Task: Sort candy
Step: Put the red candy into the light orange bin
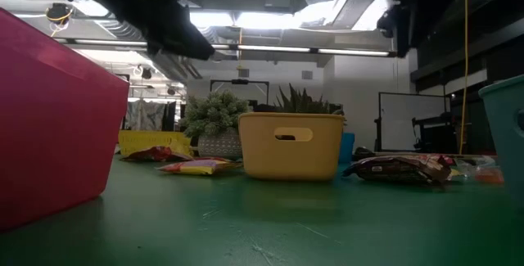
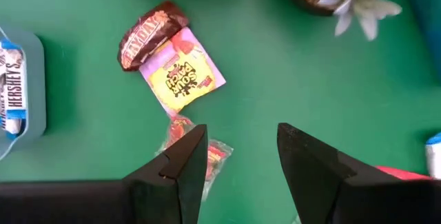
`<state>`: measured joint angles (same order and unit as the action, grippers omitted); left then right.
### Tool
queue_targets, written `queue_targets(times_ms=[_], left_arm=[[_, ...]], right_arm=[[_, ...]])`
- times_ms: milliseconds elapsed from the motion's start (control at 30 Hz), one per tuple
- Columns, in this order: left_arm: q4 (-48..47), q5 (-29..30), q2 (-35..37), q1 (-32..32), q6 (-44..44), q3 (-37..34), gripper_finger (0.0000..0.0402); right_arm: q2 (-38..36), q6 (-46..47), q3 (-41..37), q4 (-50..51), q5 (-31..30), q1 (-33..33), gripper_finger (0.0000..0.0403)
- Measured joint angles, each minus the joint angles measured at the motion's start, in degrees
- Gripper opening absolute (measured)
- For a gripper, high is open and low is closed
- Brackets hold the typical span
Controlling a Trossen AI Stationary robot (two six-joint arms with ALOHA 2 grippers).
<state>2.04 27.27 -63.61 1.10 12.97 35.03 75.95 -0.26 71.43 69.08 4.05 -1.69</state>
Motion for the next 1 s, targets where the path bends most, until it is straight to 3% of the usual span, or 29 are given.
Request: queue_targets(times_ms=[300,500,733,900,1000], left_arm=[[0.02,0.00,-0.51,0.86,3.43,0.00,0.0131],[-1.44,0.24,-1.00,0.77,6.67,0.00,0.0164],[-14.40,2.71,-0.98,0.73,7.66,0.00,0.0212],[-25.00,6.50,-0.98,0.68,12.21,-0.03,0.0218],[-25.89,8.78,-0.98,0.68,13.42,-1.05,0.0216]], right_arm=[[-6.46,0.01,-11.58,-9.57,0.02,-0.20,0.0175],[-6.48,-0.08,-13.57,-11.46,-1.56,-0.20,0.0175],[-6.44,-2.64,-16.84,-12.33,-2.44,-0.20,0.0175],[-6.44,-3.22,-19.24,-14.64,-2.44,-0.20,0.0175],[-6.44,-3.22,-19.77,-15.53,-2.44,-0.20,0.0175]])
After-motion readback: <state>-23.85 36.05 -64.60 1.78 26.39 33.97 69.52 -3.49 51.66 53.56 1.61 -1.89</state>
